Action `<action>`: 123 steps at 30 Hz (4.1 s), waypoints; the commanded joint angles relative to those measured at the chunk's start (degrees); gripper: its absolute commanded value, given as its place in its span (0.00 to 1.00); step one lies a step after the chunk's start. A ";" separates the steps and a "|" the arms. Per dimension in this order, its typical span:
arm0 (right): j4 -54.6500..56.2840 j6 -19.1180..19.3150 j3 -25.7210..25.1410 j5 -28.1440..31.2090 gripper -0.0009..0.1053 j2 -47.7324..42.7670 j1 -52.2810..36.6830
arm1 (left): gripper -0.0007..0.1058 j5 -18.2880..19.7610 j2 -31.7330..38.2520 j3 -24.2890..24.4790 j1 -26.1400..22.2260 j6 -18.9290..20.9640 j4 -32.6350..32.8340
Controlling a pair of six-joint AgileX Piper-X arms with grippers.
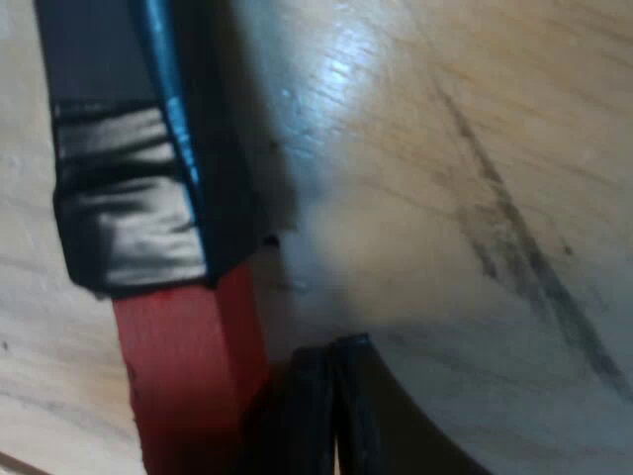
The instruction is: Put the handle in the coffee machine
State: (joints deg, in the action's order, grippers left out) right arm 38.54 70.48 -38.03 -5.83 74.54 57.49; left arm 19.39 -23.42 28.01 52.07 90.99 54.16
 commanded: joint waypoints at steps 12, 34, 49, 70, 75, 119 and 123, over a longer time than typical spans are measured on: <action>-11.43 -2.67 0.01 -4.76 0.01 0.97 6.86 | 0.49 -3.97 0.00 3.90 0.23 0.17 7.43; -23.78 -12.25 -9.34 -6.02 0.01 14.91 10.11 | 0.49 -5.76 0.00 5.16 0.23 0.20 14.70; -27.51 -12.12 -23.24 1.26 0.01 26.08 10.01 | 0.49 -7.73 0.11 9.27 0.23 0.20 18.59; 0.06 -4.12 -23.23 7.73 0.34 14.32 10.01 | 0.49 -10.64 0.35 11.12 0.23 0.09 19.20; 6.26 -2.05 -23.23 8.48 0.62 9.88 10.01 | 0.49 -10.83 0.35 11.12 0.23 0.09 18.21; 1.75 12.09 -26.65 13.72 0.78 14.53 -0.85 | 0.63 -14.52 0.35 11.12 0.23 0.09 14.96; 0.41 12.09 -26.65 14.27 0.78 15.57 -0.85 | 0.63 -14.52 0.35 11.12 0.23 0.09 14.96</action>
State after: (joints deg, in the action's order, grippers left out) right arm 39.37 81.40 -64.30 8.31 90.11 56.90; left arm 5.70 -23.21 38.63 52.07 90.99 69.78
